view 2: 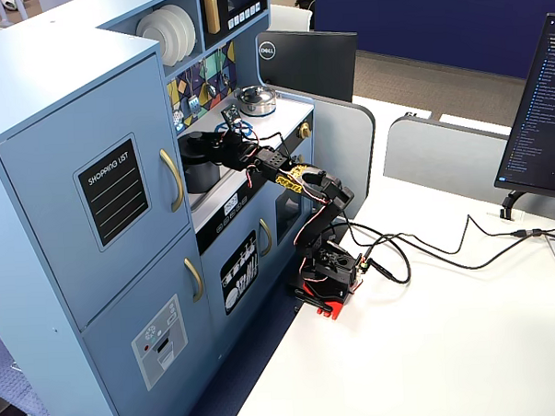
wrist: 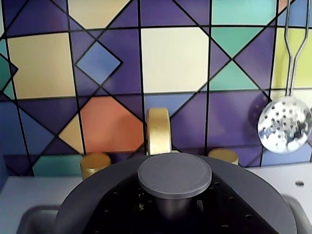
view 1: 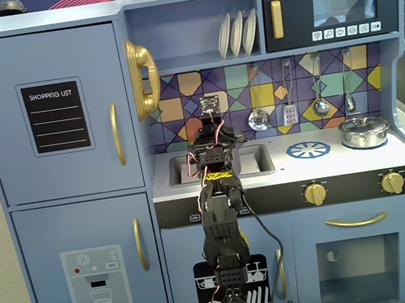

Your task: Pick up the lid from the counter and put it on the gray recipient

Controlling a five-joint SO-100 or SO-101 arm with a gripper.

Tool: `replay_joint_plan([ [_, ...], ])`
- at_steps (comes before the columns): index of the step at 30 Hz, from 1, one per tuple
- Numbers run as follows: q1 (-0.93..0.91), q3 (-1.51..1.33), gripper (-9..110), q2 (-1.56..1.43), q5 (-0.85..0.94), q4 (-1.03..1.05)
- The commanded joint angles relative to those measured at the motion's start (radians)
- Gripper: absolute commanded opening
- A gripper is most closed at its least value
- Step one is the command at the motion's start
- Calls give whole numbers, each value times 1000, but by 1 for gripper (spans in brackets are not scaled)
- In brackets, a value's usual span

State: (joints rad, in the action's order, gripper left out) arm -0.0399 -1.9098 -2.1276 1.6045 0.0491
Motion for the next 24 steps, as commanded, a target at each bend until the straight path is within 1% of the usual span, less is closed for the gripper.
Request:
replay_joint_plan([
  [1, 2, 17, 0, -21, -14, -61],
  [13, 8, 20, 0, 37, -18, -104],
  [24, 29, -66, 0, -20, -17, -95],
])
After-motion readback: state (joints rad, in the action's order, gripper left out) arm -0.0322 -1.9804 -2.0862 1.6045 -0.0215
